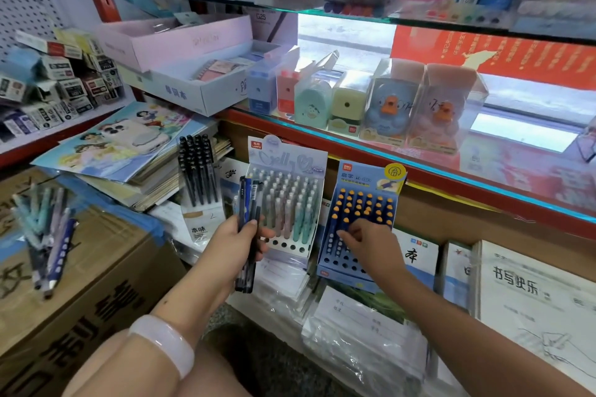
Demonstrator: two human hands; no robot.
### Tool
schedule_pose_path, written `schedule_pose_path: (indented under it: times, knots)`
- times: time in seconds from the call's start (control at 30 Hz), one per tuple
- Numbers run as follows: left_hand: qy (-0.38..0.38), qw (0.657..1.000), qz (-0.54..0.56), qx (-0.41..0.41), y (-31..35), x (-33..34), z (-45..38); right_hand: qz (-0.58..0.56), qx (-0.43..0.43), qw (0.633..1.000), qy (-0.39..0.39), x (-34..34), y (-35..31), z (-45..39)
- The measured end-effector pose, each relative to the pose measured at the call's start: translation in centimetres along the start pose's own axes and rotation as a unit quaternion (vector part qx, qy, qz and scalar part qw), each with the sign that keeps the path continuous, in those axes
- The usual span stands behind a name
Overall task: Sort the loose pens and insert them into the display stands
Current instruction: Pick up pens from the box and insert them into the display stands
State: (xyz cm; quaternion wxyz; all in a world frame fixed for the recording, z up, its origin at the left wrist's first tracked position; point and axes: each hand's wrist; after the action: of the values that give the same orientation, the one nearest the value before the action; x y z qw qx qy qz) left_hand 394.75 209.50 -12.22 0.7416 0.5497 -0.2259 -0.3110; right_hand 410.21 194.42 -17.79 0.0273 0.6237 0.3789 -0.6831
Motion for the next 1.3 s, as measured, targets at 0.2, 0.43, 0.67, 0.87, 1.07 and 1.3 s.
schedule_pose_path:
  times: [0.2,0.43,0.67,0.87,1.07,1.3]
  knots:
    - [-0.057,0.997,-0.045,0.026,0.0,-0.1,0.7,-0.209,-0.039,0.976,0.052,-2.0,-5.7,0.3]
    - [-0.093,0.994,-0.047,0.031,0.2,-0.6,1.1,-0.392,-0.027,0.902,-0.178,-2.0,-10.3,-0.3]
    - [-0.112,0.991,-0.068,0.011,-0.4,-0.9,0.8,-0.502,0.029,0.856,-0.121,-3.1,-10.2,-1.1]
    - [-0.055,0.991,-0.123,0.010,-0.6,-1.3,0.1,-0.505,0.029,0.860,0.068,-6.8,-7.0,-2.7]
    - [0.019,0.997,-0.077,0.007,-0.7,-1.5,-0.7,-0.197,-0.047,0.974,0.106,-4.9,-1.3,-0.9]
    - [0.022,1.000,-0.015,-0.001,-0.5,-0.9,-0.7,-0.101,-0.056,0.991,0.072,-1.9,1.4,0.6]
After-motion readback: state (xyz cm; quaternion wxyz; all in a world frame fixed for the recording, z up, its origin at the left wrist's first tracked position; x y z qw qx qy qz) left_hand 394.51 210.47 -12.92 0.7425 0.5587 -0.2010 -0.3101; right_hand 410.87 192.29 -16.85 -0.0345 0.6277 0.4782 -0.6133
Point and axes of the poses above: each hand's wrist, its own z-axis away from the middle knuckle, its own x-axis out of the palm, y = z × x, and after that the axes turned 1 degree about y, right-handed
